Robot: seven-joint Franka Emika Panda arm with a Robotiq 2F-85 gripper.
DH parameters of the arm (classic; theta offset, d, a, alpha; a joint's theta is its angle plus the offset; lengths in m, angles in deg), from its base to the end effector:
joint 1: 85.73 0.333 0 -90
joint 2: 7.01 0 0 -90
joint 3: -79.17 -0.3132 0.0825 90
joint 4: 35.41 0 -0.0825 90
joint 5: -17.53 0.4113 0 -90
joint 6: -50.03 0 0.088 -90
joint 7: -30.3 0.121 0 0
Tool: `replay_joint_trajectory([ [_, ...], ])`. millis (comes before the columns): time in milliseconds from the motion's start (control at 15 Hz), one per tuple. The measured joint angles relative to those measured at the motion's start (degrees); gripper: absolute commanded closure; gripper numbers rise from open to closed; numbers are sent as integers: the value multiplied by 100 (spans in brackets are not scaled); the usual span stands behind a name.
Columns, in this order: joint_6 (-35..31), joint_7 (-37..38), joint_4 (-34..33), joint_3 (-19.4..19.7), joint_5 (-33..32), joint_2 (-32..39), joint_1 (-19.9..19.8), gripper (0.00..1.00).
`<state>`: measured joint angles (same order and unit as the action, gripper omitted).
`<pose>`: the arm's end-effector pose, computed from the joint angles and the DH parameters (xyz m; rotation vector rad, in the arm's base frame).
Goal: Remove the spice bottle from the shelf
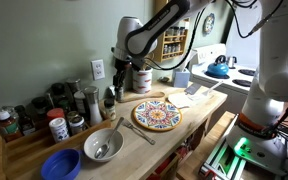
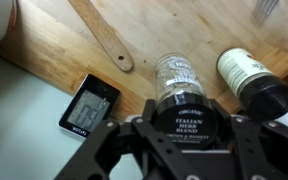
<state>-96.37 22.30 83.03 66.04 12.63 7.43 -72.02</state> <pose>0.5627 0.2823 0.3033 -2.9136 -0.9974 -0.3723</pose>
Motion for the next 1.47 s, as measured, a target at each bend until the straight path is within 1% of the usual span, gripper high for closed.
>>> replay_joint_trajectory([
  [400, 91, -12, -435, -81, 4, 417, 60, 71],
  [867, 303, -12, -765, -118, 11, 787, 63, 71],
  [1467, 676, -28, -1067, -138, 13, 1038, 64, 71],
])
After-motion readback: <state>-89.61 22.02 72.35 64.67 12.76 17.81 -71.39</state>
